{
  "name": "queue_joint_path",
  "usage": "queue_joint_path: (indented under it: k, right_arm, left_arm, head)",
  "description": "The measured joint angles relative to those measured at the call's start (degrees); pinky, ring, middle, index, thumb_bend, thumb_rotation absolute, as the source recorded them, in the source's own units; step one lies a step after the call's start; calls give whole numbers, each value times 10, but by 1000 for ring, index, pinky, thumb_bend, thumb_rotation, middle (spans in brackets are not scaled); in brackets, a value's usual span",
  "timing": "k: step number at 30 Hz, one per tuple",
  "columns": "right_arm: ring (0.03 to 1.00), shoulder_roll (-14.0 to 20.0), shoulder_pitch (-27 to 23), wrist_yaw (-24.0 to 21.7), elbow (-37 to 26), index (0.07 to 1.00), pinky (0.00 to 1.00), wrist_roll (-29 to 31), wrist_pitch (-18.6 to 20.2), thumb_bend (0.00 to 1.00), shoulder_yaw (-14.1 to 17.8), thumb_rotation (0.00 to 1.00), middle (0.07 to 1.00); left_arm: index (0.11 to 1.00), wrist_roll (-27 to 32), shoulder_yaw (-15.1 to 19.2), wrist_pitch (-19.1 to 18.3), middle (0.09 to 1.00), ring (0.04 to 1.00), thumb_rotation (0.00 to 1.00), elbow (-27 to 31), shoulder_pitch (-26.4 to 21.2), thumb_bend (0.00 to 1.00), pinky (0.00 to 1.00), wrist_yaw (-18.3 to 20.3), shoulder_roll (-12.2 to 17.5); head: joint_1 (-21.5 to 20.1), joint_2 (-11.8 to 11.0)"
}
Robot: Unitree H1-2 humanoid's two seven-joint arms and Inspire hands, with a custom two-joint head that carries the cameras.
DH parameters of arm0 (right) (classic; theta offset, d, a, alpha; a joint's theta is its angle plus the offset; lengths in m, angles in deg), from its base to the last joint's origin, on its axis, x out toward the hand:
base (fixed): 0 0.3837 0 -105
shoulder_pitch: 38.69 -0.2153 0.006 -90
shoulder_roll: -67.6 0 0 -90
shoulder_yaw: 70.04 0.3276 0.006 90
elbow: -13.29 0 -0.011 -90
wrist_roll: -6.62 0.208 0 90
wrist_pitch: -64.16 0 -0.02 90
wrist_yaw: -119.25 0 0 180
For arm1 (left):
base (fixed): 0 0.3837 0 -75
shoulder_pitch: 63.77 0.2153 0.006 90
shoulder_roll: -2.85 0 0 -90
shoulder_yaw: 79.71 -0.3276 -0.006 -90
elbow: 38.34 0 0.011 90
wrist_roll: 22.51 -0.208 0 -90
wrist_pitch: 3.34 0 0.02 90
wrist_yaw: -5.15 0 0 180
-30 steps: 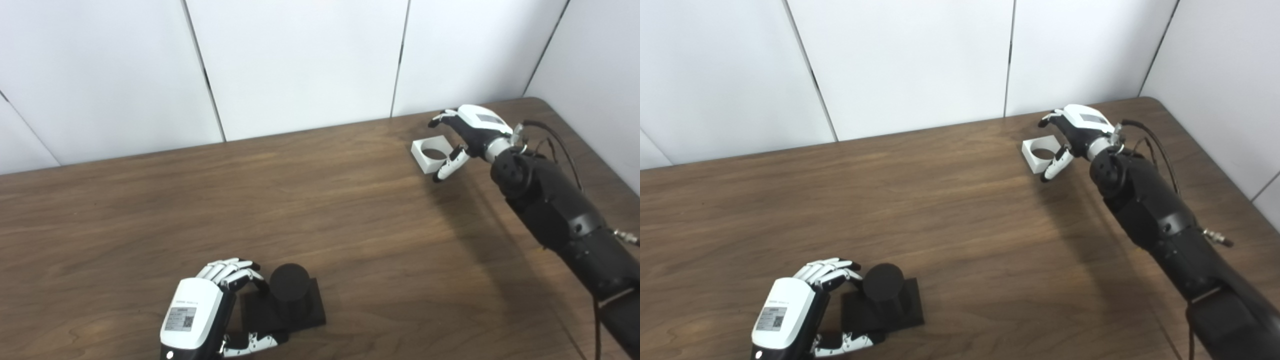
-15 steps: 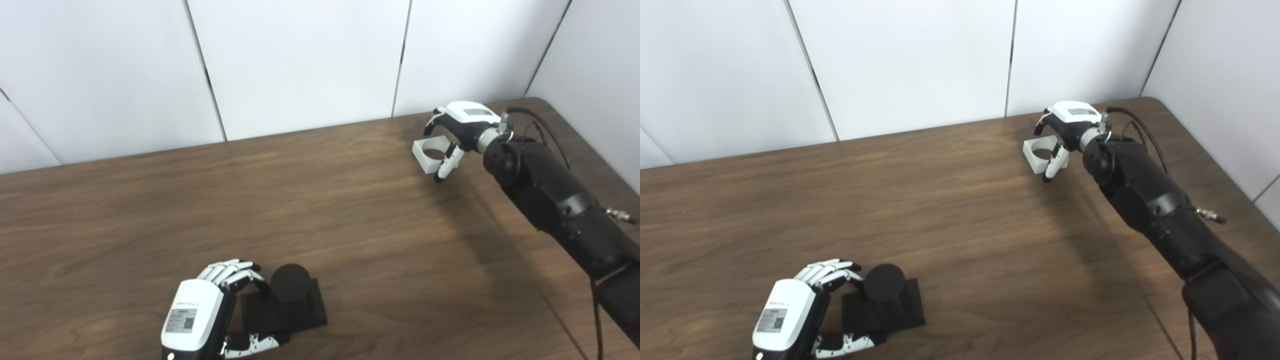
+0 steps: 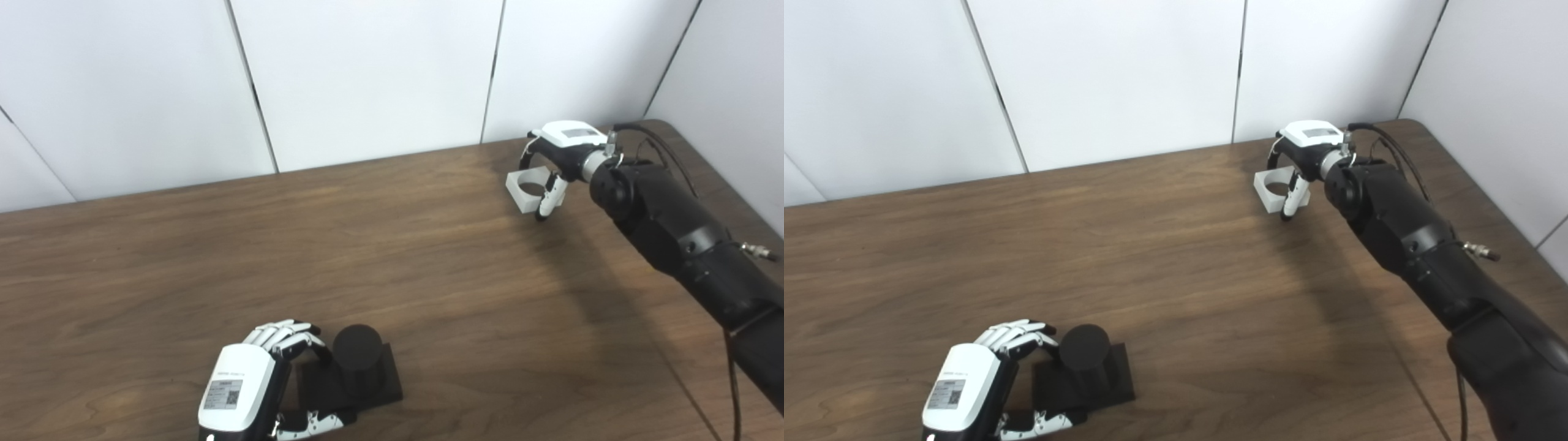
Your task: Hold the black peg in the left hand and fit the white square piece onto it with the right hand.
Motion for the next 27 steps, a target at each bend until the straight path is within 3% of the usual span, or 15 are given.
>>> queue_joint_path:
  k: [11, 17, 19, 20, 23, 27]
  right_arm:
    - [1000, 4, -16, -20, 16, 677, 1000, -20, -24, 881, -20, 164, 941]
    - [985, 7, -31, -37, 28, 600, 1000, -26, -43, 837, -36, 132, 898]
    - [944, 8, -34, -39, 33, 512, 973, -28, -48, 590, -37, 136, 856]
    - [936, 8, -35, -39, 35, 501, 963, -29, -52, 558, -37, 136, 848]
    - [910, 8, -37, -39, 39, 488, 906, -35, -61, 527, -38, 131, 806]
    - [904, 8, -37, -40, 39, 487, 927, -36, -64, 522, -38, 129, 794]
  left_arm:
    - [486, 0, -1, -5, 733, 776, 47, 6, 2, 518, 775, 5, -2]
    - [486, 0, -1, -6, 736, 780, 48, 11, 3, 518, 774, 12, -3]
    - [486, -1, -1, -7, 738, 783, 48, 12, 3, 518, 777, 16, -4]
    - [486, -1, -1, -7, 739, 784, 48, 12, 3, 518, 777, 17, -5]
    - [486, -2, -1, -7, 738, 783, 49, 13, 4, 517, 775, 18, -6]
    - [486, -1, -1, -6, 737, 779, 48, 13, 4, 517, 773, 18, -7]
  head:
    - [4, 4]
    - [5, 5]
    - [6, 6]
    - [6, 6]
    - [6, 6]
    - [6, 6]
